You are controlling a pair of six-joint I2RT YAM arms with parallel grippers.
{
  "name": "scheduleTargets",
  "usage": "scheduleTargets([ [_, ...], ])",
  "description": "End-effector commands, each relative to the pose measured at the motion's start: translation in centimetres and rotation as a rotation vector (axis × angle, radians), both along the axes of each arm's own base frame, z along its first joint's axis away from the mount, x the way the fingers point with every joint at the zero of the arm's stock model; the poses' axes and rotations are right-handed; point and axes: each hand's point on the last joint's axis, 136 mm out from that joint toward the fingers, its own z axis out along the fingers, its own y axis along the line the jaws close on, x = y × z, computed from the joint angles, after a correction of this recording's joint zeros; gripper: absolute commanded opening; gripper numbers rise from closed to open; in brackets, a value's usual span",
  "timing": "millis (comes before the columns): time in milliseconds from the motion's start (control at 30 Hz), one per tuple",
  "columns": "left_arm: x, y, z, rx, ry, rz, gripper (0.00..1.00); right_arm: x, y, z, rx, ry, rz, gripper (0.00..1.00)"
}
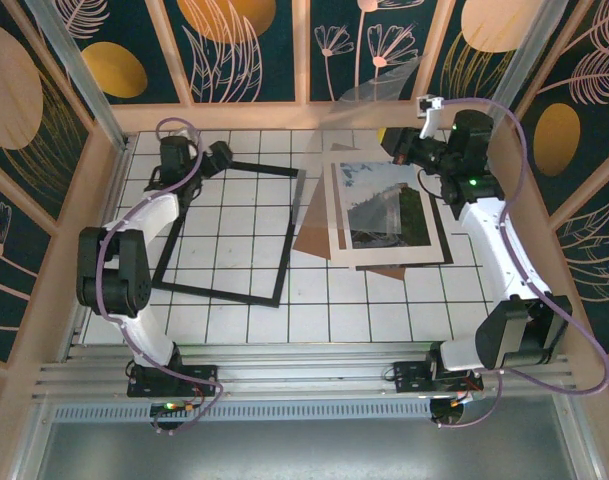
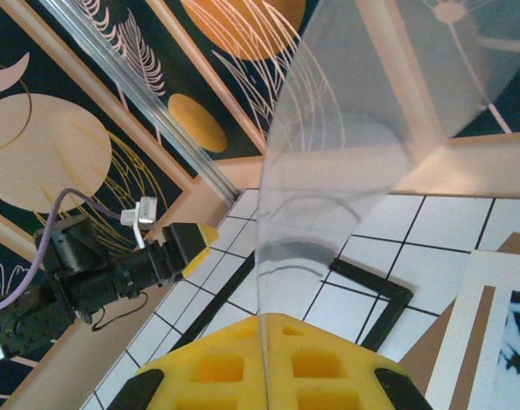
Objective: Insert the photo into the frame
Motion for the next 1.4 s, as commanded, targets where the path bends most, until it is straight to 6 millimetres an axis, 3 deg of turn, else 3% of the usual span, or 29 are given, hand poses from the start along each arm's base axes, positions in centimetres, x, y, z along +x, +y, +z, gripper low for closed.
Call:
scheduleTargets([
  [0,-2.0,-1.7,-1.6,0.002,0.044,-0.13,0.92,-0.2,1.1,2.1,0.018,-0.045,0.023,0.0],
  [100,-3.1,-5.5,0.3,-0.215,-0.049,-0.281,0.91,0.0,1.9,2.0,0.016,-0.039,0.044,0.0],
  [200,-4.2,-8.1,2.8,-0.336,-0.123,-0.38,0.93,0.1,2.9,2.2,0.001,-0.04,0.067,0.0],
  [433,-5.5,-12.3,6.1,-0.481,-0.191,-0.504,0.99,-1.0,6.5,4.3,-0.019,-0.074,0.161,0.0],
  [633,-5.3,-13.2,6.7,-0.563,-0.197,-0.53,0.99,-2.7,9.0,6.7,-0.003,-0.101,0.25,0.0],
  [767,-5.6,-14.0,8.4,-0.639,-0.232,-0.588,0.99,-3.8,9.5,7.4,0.037,-0.101,0.302,0.0],
  [1000,-6.7,-16.0,11.3,-0.734,-0.287,-0.735,0.99,-4.3,9.9,6.2,0.064,-0.066,0.356,0.0],
  [1233,-6.8,-17.6,11.9,-0.772,-0.286,-0.805,0.99,-4.0,9.1,5.4,0.081,-0.038,0.367,0.0],
  [1367,-6.1,-17.7,11.3,-0.762,-0.267,-0.777,0.99,-3.8,8.7,5.3,0.081,-0.033,0.359,0.0],
])
